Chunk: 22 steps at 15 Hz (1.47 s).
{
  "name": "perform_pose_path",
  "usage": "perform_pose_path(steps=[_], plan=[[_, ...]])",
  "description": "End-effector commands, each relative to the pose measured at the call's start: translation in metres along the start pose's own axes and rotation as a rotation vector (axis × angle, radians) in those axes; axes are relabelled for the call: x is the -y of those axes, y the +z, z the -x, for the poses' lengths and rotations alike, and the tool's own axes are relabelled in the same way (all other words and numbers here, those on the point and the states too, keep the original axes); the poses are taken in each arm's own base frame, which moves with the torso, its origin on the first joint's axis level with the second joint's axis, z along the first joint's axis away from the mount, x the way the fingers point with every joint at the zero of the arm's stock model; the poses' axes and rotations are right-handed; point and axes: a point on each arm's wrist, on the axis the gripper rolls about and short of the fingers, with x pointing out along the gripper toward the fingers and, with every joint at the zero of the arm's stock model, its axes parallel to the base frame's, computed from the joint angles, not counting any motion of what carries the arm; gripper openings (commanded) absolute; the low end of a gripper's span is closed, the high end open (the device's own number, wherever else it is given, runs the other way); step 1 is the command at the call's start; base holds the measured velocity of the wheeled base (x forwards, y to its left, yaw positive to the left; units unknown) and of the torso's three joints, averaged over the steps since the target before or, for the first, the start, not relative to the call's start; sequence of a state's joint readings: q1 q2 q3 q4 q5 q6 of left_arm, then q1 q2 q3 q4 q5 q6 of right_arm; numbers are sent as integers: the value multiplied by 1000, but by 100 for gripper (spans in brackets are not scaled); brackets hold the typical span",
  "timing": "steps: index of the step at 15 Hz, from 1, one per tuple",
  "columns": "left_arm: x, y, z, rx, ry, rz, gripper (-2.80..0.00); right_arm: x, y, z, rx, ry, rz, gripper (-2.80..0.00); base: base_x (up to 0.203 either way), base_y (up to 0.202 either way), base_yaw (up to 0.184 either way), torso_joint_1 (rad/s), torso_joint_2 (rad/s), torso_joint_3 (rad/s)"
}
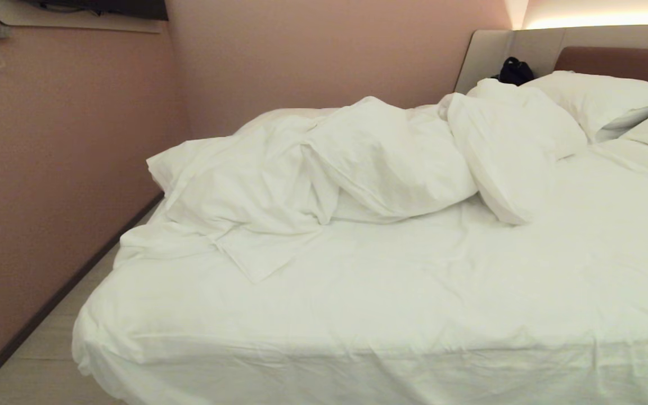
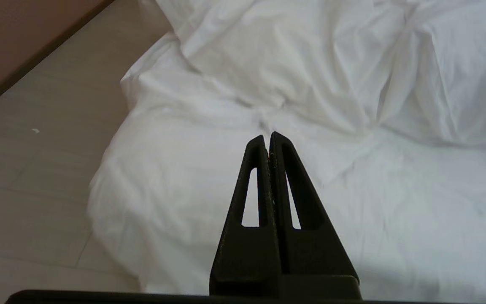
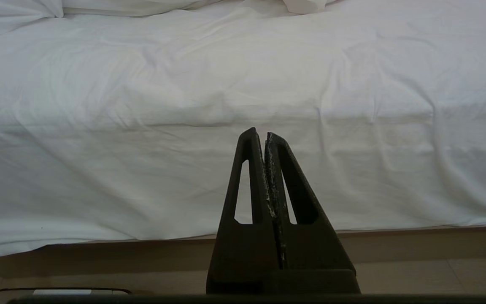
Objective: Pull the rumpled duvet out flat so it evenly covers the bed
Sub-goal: Hold the folded corner of the quilt
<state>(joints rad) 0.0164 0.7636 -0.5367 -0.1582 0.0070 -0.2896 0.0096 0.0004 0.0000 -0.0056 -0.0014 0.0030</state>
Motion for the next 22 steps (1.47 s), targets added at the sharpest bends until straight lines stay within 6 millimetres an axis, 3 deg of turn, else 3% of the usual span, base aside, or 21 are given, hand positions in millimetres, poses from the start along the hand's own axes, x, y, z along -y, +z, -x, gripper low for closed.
perform_pose_path(steps=[1, 5, 11, 15, 19, 22], plan=[[5, 14, -81, -150, 45, 13, -280, 0, 0, 0, 1, 0, 0, -280, 0, 0, 0, 0, 0, 0], [10, 31, -167, -191, 55, 29, -280, 0, 0, 0, 1, 0, 0, -280, 0, 0, 0, 0, 0, 0], [12, 28, -260, -221, 43, 39, -280, 0, 0, 0, 1, 0, 0, -280, 0, 0, 0, 0, 0, 0], [8, -7, -296, -303, 56, 38, -280, 0, 0, 0, 1, 0, 1, -280, 0, 0, 0, 0, 0, 0], [13, -17, -319, -266, 28, 58, -280, 0, 0, 0, 1, 0, 1, -280, 0, 0, 0, 0, 0, 0], [18, -18, -321, -264, 8, 119, -280, 0, 0, 0, 1, 0, 1, -280, 0, 0, 0, 0, 0, 0]])
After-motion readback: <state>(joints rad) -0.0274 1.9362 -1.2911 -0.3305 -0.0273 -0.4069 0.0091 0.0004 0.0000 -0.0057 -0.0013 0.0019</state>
